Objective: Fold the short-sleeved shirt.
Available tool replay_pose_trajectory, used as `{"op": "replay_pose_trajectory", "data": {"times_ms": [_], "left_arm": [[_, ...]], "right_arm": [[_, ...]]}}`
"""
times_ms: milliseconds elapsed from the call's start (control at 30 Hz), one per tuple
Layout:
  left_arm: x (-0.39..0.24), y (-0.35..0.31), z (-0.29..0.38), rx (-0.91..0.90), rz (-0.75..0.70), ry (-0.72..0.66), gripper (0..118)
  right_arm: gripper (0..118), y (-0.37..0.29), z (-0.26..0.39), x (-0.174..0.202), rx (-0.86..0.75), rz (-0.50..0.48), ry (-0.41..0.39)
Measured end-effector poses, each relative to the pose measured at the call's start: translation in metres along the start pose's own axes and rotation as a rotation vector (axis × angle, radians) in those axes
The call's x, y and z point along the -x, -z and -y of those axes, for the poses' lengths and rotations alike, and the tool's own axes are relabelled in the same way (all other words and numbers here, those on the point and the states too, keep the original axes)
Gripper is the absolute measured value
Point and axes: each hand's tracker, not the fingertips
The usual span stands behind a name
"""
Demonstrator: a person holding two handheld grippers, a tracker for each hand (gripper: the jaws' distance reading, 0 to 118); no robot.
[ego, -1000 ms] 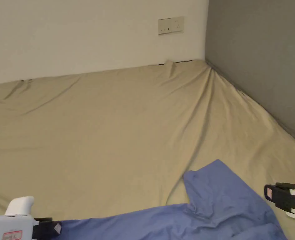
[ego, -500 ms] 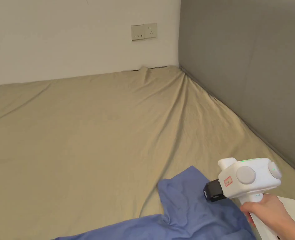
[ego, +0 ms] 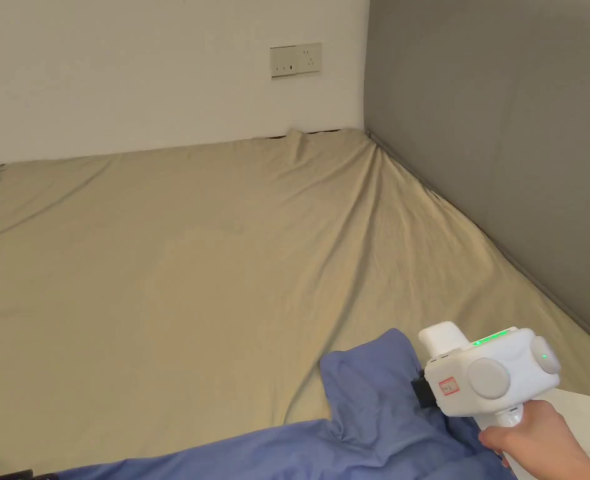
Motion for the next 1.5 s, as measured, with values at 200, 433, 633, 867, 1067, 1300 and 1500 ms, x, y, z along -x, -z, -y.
{"op": "replay_pose_trajectory", "data": {"times_ms": [200,433,633,867,1067,1300,1500], "left_arm": [[-0.005,-0.046,0.012,-0.113,-0.012,0.023,11],[-0.011,-0.117,0.084,-0.171,0.001,0.031,11],[0.000,-0.122,0.119,-0.128,-0.009,0.002,11],[-0.003,-0.119,0.085,-0.192,0.017,-0.035,11],[-0.007,-0.105,0.067,-0.184,0.033,-0.010,11],[-0.001,-0.093,0.061,-0.164,0.026,-0.007,11],[0.024,-0.080,0.055,-0.170,0.034,-0.058,11]], "right_arm": [[8,-0.085,0.025,0.003,-0.181,0.011,0.085],[8,-0.198,0.114,0.024,-0.296,-0.030,0.150],[8,-0.185,0.142,0.019,-0.226,-0.037,0.121],[116,-0.135,0.045,-0.022,-0.297,-0.100,0.146],[118,-0.022,-0.018,-0.024,0.049,-0.067,0.127],[5,0.000,-0.011,-0.002,0.107,0.005,0.092],[5,-0.051,-0.003,0.013,-0.052,-0.050,0.086]]}}
